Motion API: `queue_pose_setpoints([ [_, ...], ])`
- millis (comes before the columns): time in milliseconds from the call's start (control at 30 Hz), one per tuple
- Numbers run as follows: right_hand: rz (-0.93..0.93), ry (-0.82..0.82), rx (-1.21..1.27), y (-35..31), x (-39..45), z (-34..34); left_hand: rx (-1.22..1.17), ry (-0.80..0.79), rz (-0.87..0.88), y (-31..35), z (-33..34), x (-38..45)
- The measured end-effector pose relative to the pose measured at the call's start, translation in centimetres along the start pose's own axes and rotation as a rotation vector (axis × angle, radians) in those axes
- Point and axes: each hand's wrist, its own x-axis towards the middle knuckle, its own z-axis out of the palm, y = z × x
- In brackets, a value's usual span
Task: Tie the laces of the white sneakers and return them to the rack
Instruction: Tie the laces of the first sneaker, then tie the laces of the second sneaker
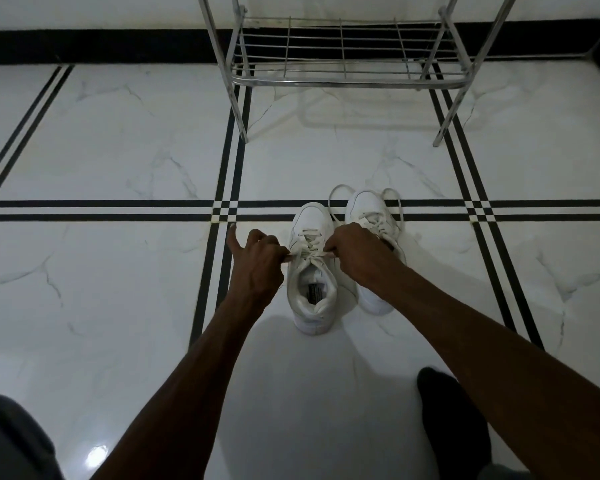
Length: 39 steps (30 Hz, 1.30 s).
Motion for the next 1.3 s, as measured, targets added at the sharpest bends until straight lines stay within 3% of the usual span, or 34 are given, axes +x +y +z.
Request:
queue_pose_setpoints([
  [233,-0.094,0.113,-0.142,-0.1,-1.2,0.9,-0.019,0.027,-0.025,0.1,0.2,-0.3],
  [367,-0.041,0.218,-0.139,-0.4,-1.5,1.3,-0.148,0.019,-0.080,0.4,0.3,-0.5],
  [533,0.103,0.123,-0.041,-0.7,-0.9,2.3,-0.564,0.021,-0.215,1.0,0.6,-1.0],
  [700,0.162,0.070,0.085,-1.5,-1.5,1.8,-0.787,-0.036,-0.335,1.0,0.4,-1.1],
  [833,0.272,-0.080,0.297,-1.9,-1.4,0.9,-1.096,-0.247,-0.439,1.6,-0.7,-1.8],
  [933,0.276,-0.054,0.408,-2.1,-1.4,1.0,-1.219,-0.281,-0.478,1.9,-1.2,-2.1],
  [1133,0.251,0.012,0.492,-4.0,-1.3,1.7,-1.179,-0.181,-0.554,-0.1,-1.9,-1.8],
  [1300,0.305,0.192,0.687,-1.6,-1.9,-0.7,-0.841,0.340,-0.387,1.5,-3.6,-0.1],
])
